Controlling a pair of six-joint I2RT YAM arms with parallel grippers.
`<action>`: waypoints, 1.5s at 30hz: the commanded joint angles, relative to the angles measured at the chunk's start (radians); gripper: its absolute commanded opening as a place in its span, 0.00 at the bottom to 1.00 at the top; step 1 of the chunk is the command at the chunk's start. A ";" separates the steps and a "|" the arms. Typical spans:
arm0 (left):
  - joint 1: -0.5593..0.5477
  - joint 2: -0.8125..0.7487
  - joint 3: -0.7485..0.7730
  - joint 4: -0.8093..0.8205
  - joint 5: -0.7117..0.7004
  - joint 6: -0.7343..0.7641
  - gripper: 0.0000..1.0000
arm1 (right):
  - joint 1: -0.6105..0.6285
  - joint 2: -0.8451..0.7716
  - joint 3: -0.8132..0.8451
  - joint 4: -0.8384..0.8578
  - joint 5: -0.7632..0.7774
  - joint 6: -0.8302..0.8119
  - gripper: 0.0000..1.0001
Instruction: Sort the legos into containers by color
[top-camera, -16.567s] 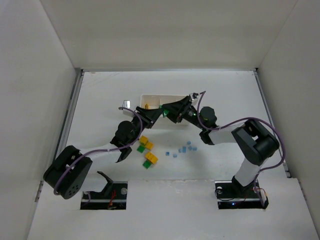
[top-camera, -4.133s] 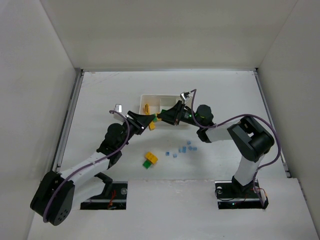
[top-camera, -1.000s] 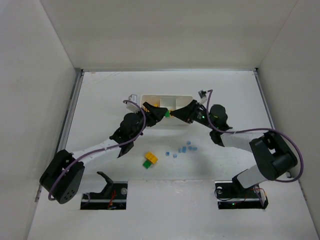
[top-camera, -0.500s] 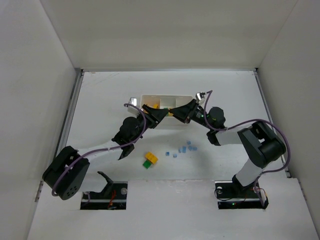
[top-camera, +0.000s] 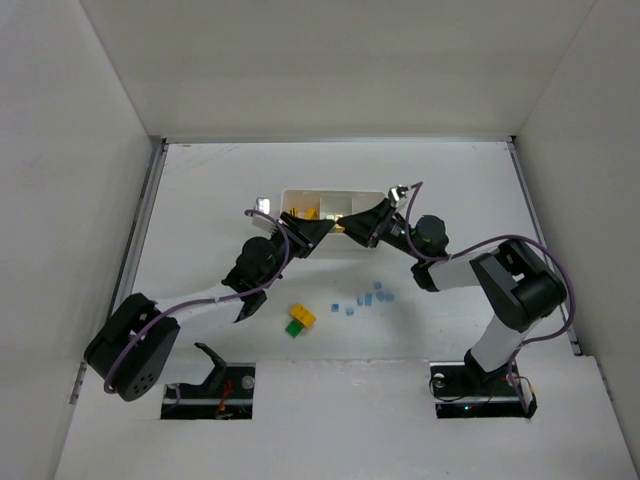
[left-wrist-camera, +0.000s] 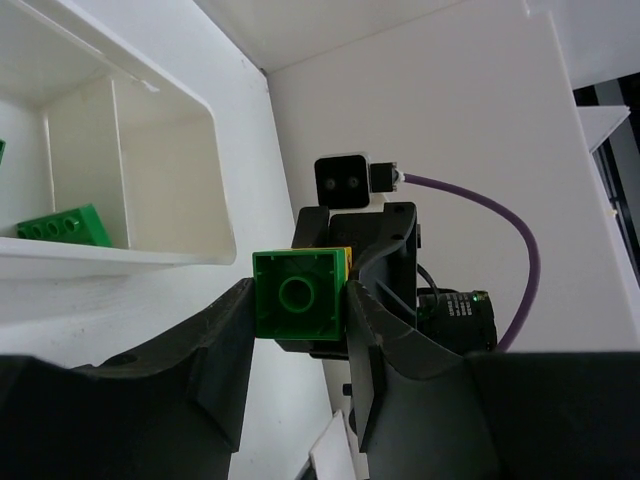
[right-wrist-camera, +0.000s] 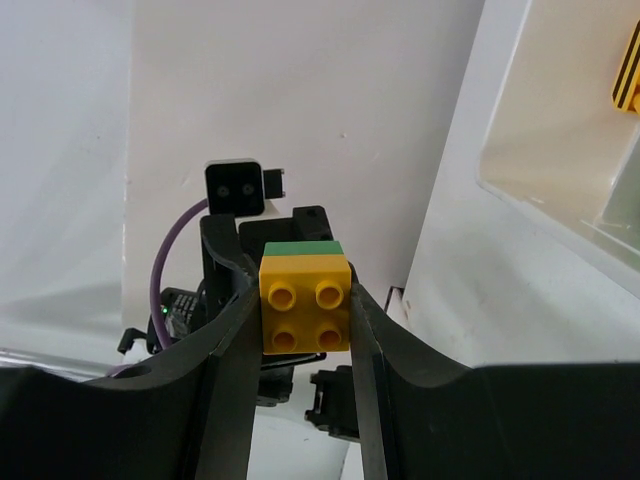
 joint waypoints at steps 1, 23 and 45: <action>0.022 -0.059 -0.021 0.091 0.014 0.003 0.11 | 0.002 -0.017 0.008 0.162 0.003 0.006 0.34; 0.071 0.236 0.367 -0.260 -0.035 0.300 0.21 | -0.111 -0.114 -0.097 0.100 -0.038 -0.086 0.34; 0.094 -0.021 0.235 -0.394 -0.200 0.411 0.52 | 0.053 -0.195 0.111 -0.554 0.248 -0.523 0.34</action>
